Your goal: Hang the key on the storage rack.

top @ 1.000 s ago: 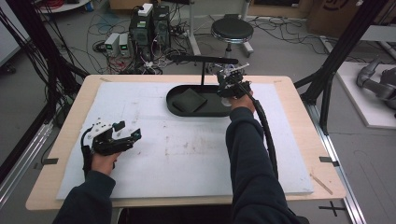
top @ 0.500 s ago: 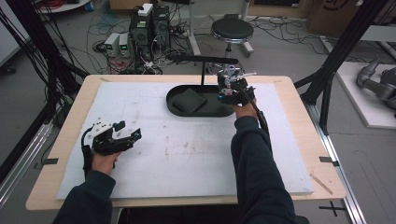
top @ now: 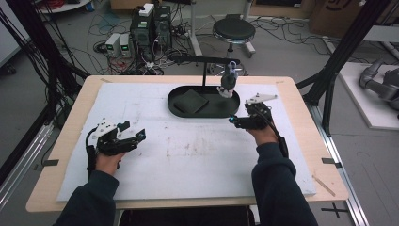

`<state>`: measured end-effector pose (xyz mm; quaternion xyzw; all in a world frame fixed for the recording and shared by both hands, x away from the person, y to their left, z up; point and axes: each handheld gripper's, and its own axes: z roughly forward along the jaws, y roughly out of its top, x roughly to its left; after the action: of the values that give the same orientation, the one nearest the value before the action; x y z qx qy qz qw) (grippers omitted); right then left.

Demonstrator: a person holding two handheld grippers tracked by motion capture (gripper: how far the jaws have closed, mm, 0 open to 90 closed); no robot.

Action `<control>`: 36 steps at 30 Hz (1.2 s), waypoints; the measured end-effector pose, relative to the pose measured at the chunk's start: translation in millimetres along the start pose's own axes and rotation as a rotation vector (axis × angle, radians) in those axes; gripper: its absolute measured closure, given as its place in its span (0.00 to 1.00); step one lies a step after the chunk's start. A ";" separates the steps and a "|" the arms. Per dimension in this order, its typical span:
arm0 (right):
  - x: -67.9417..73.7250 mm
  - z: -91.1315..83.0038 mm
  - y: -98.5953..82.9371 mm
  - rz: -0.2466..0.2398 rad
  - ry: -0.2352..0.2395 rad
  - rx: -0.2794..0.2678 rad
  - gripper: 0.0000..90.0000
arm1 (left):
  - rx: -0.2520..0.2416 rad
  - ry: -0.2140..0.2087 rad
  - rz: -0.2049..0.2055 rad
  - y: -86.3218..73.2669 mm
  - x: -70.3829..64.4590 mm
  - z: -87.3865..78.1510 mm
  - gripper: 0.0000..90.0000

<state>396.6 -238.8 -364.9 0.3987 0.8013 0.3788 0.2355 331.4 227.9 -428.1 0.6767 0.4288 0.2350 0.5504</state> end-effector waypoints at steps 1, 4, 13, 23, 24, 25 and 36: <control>0.7 -5.0 -7.0 0.003 0.002 -0.014 0.27 | 0.001 -0.001 0.002 -0.1 -0.4 0.1 0.24; 1.5 -16.7 -27.3 -0.007 -0.003 -0.056 0.24 | 0.001 -0.007 0.005 -0.1 -2.1 -0.1 0.24; 2.8 -37.4 -71.3 -0.021 -0.056 -0.115 0.23 | -0.005 -0.011 0.015 0.5 -6.0 -0.1 0.24; -1.2 -47.2 -87.4 0.003 -0.096 -0.099 0.23 | -0.010 -0.024 0.016 1.3 -9.3 -0.7 0.24; -2.2 -47.7 -89.0 0.007 -0.097 -0.102 0.23 | -0.011 -0.024 0.015 1.5 -9.4 -0.7 0.24; -2.9 -48.4 -90.3 0.009 -0.099 -0.100 0.23 | -0.013 -0.025 0.014 1.6 -10.0 -0.6 0.24; -7.8 -49.5 -93.4 0.017 -0.129 -0.108 0.23 | -0.008 -0.019 0.014 0.5 -10.6 0.3 0.24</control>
<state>324.4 -302.9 -408.7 0.4160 0.7593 0.3969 0.3047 326.3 218.9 -426.0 0.6798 0.4179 0.2342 0.5553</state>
